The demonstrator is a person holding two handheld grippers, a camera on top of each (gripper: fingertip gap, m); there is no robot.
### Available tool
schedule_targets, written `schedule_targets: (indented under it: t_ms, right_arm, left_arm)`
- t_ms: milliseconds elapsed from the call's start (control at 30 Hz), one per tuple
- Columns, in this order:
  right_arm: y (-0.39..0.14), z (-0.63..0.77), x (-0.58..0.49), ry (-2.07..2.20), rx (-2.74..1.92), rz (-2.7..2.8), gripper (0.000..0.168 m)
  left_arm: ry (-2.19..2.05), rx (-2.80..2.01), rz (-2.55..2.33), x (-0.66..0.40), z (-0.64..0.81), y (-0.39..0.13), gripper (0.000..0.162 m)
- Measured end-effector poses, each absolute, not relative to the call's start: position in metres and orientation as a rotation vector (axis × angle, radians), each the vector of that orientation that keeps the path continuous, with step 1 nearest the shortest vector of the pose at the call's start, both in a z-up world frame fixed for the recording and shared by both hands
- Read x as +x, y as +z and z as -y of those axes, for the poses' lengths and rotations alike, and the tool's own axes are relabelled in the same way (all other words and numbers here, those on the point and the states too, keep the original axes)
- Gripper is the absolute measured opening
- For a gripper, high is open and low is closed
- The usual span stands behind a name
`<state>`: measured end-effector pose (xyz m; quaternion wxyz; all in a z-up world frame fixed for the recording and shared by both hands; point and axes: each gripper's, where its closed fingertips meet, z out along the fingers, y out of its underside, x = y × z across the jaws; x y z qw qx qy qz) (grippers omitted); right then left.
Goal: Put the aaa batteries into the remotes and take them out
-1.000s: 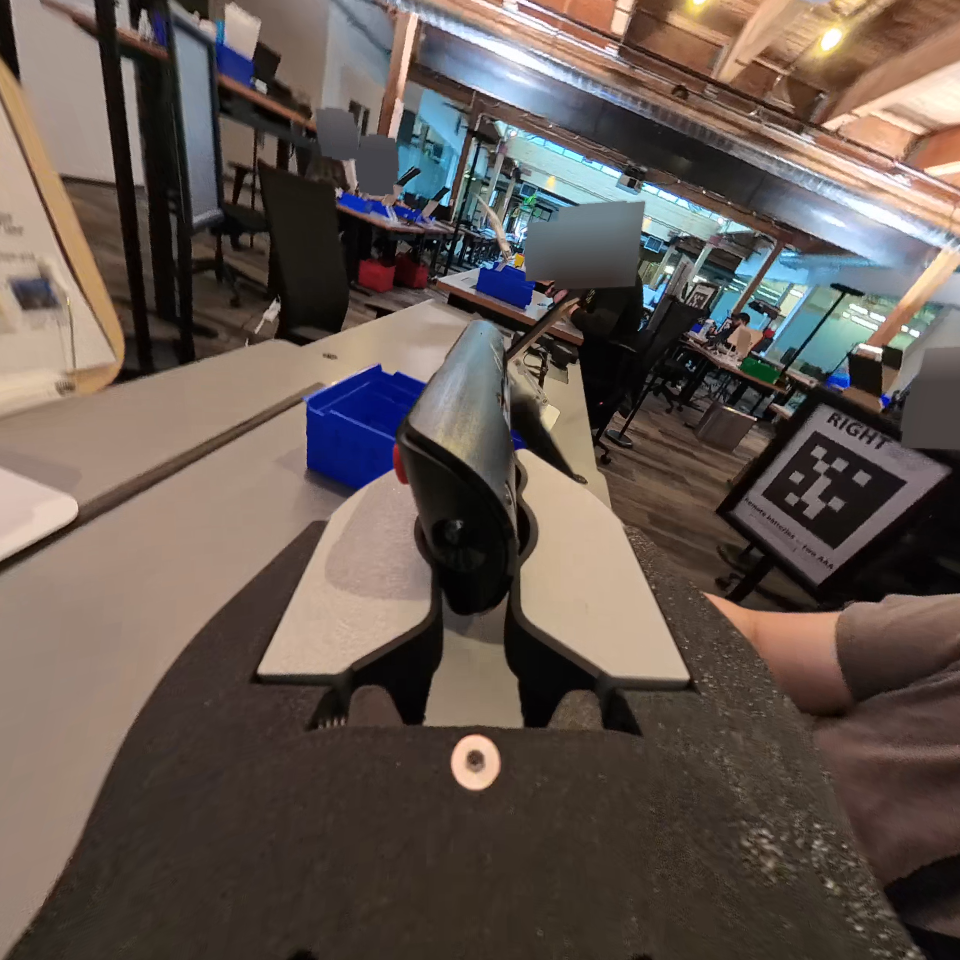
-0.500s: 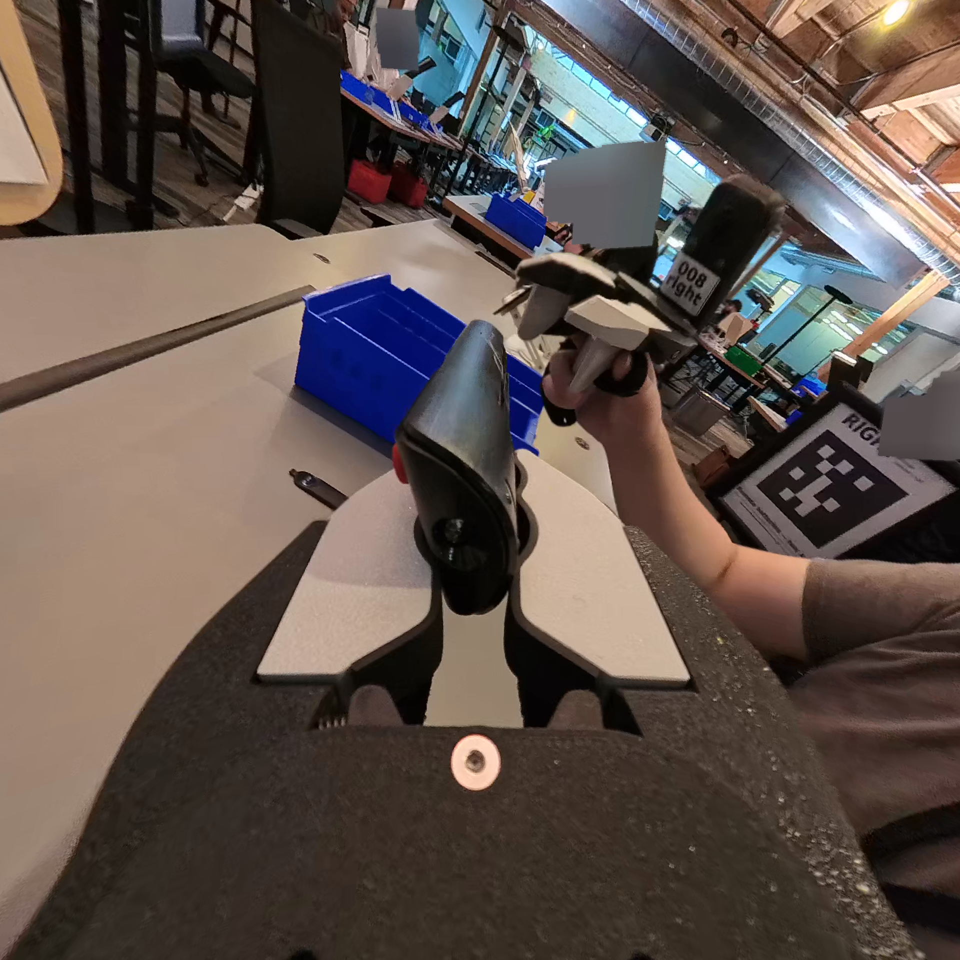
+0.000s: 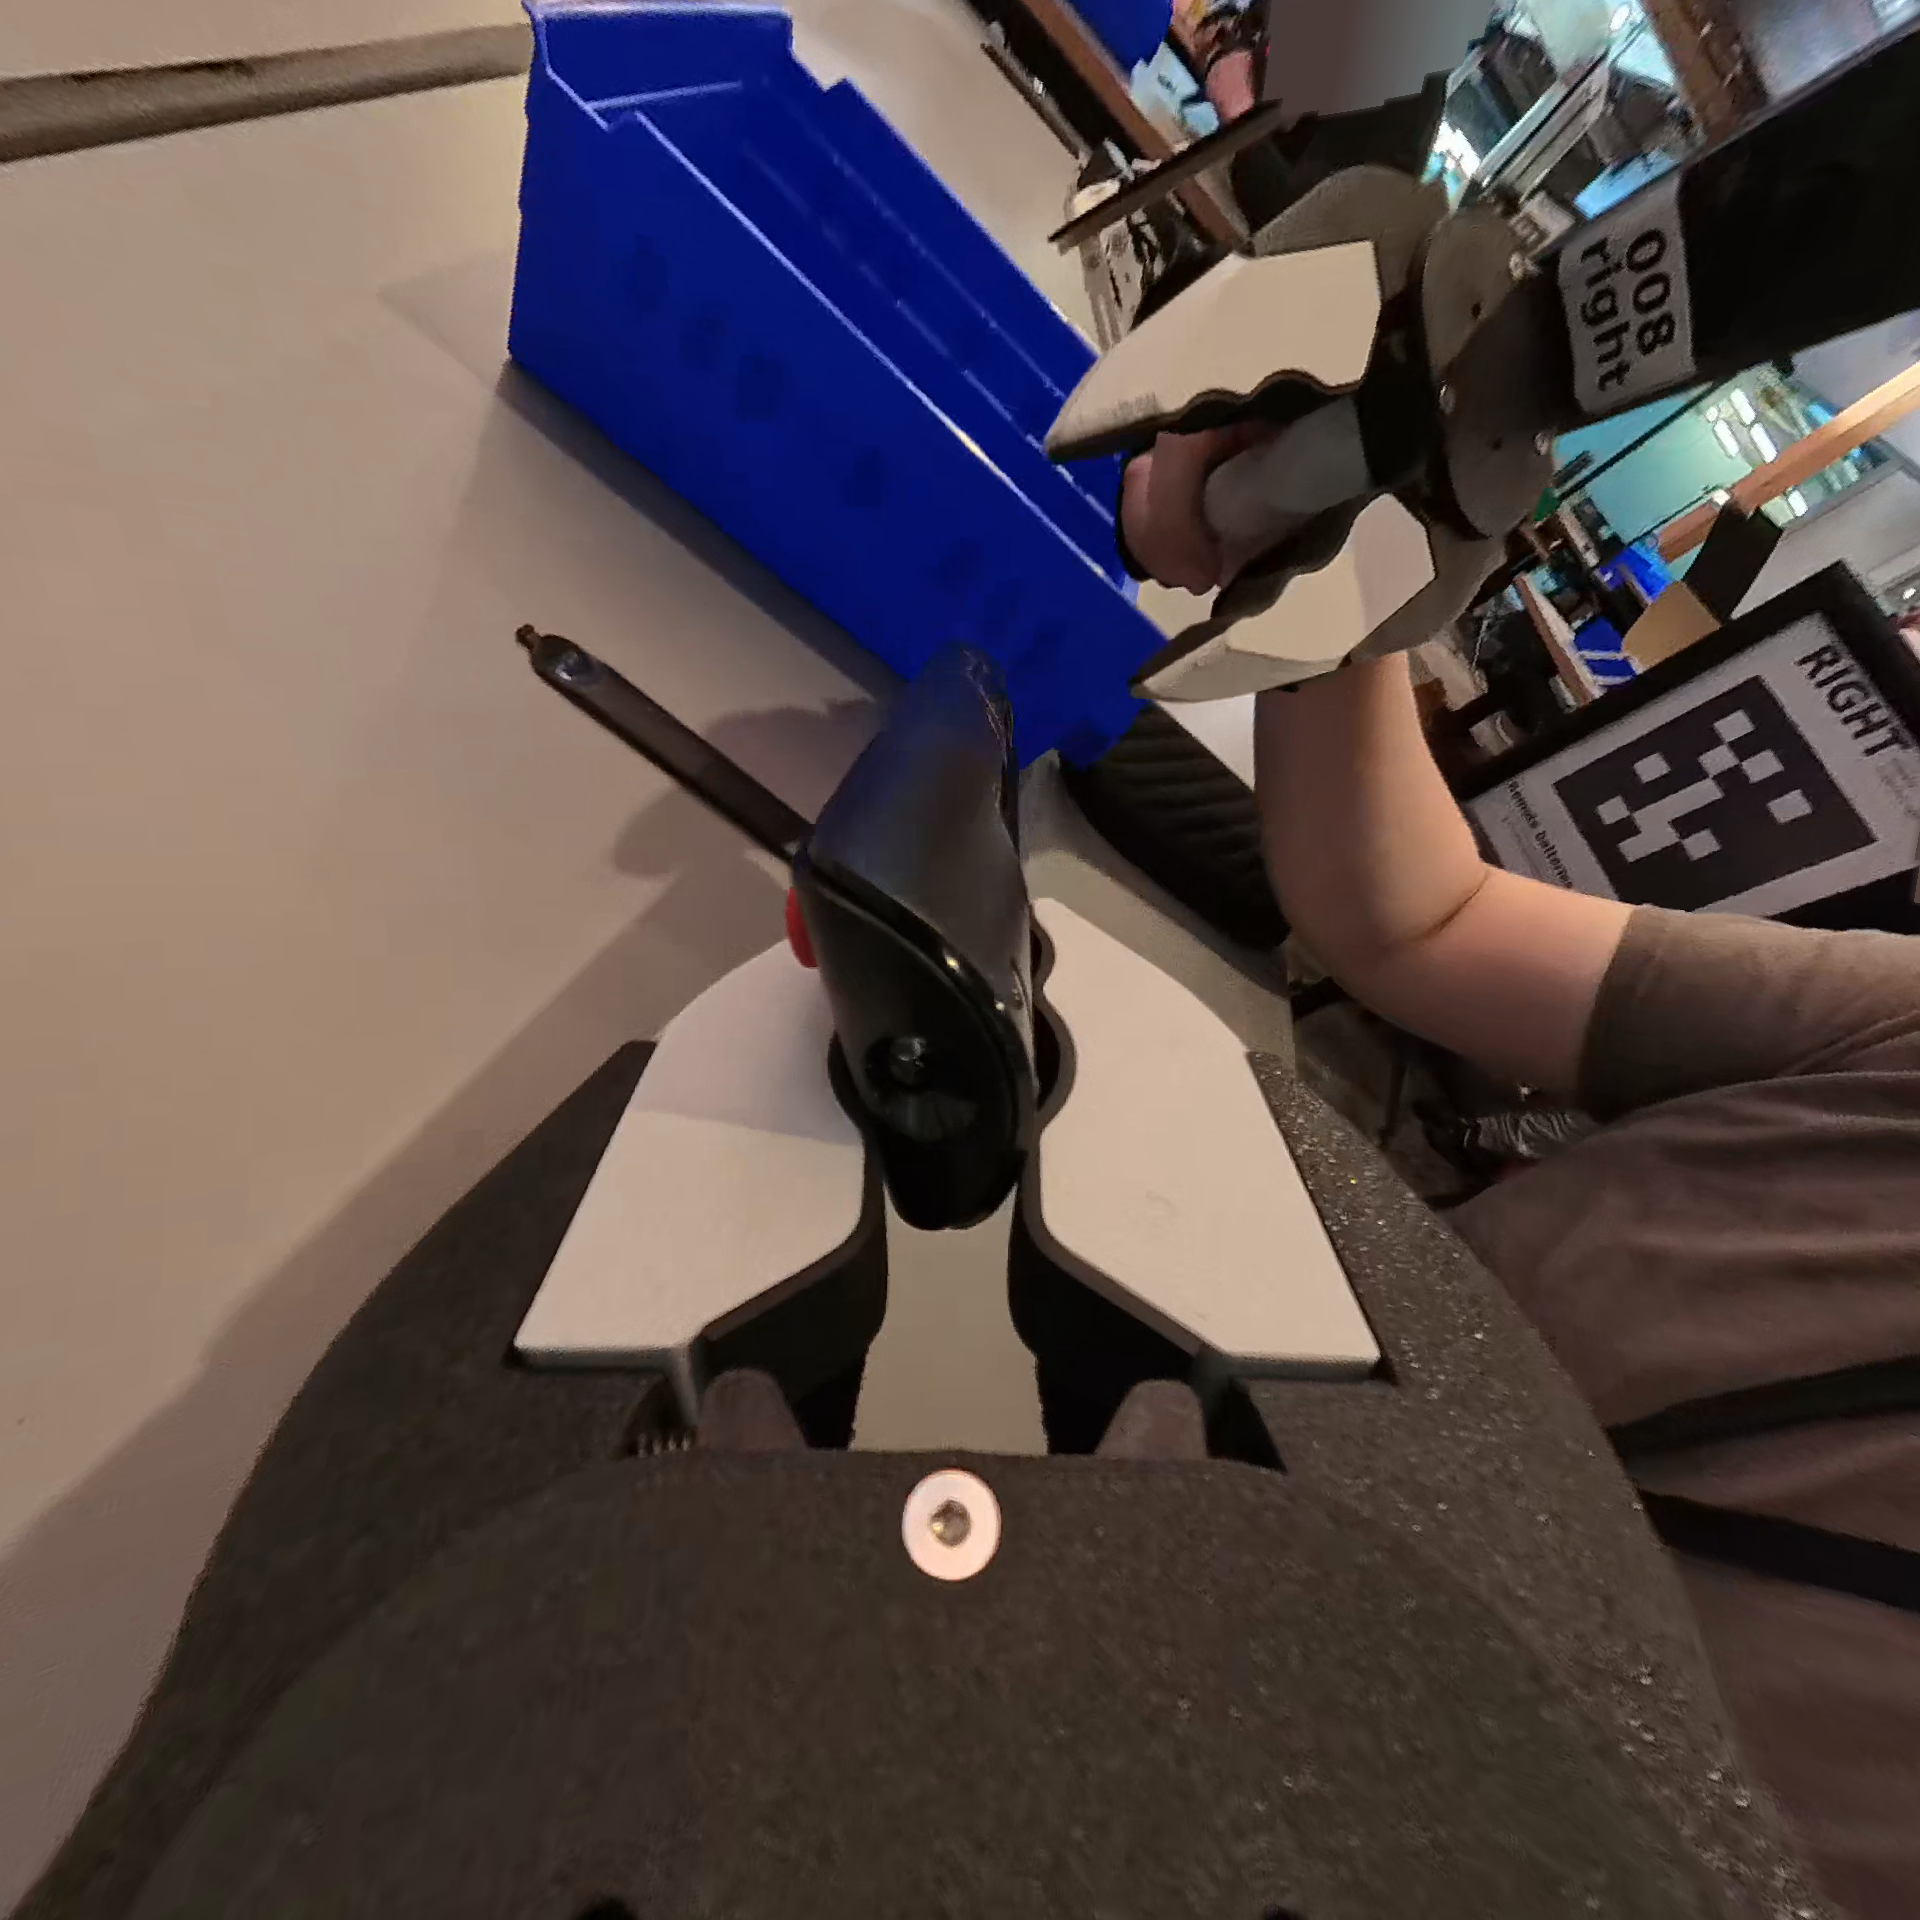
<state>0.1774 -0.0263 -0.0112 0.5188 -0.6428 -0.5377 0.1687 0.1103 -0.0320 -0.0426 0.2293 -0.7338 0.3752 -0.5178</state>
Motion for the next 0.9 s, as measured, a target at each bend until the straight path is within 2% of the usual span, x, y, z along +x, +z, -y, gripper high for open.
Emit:
schedule_targets:
  t_ms: [100, 200, 567, 667, 800, 900]
  right_arm:
    - [-0.015, 0.032, 0.169, 0.488, -1.531, 1.337, 0.06]
    - [-0.023, 0.029, 0.154, 0.395, -1.508, 1.42, 0.072]
    - [-0.056, 0.006, 0.135, 0.177, -1.594, 1.413, 0.076]
    - [-0.046, 0.002, 0.141, 0.3, -1.659, 1.263, 0.076]
    - [0.004, -0.022, 0.176, 0.513, -1.66, 0.81, 0.078]
    - [0.031, -0.026, 0.189, 0.769, -1.642, 0.589, 0.087]
  left_arm:
    - [-1.381, -2.026, -1.038, 0.108, 0.03, -0.043, 0.023]
    - [-1.374, -2.025, -1.036, 0.104, 0.029, -0.04, 0.023]
    - [-1.352, -2.007, -0.993, 0.095, 0.022, -0.031, 0.023]
    - [-1.301, -1.958, -0.95, 0.095, 0.013, -0.026, 0.023]
    - [-1.215, -1.864, -0.884, 0.097, 0.002, -0.016, 0.023]
    - [-1.218, -1.793, -0.839, 0.099, 0.0, -0.005, 0.022]
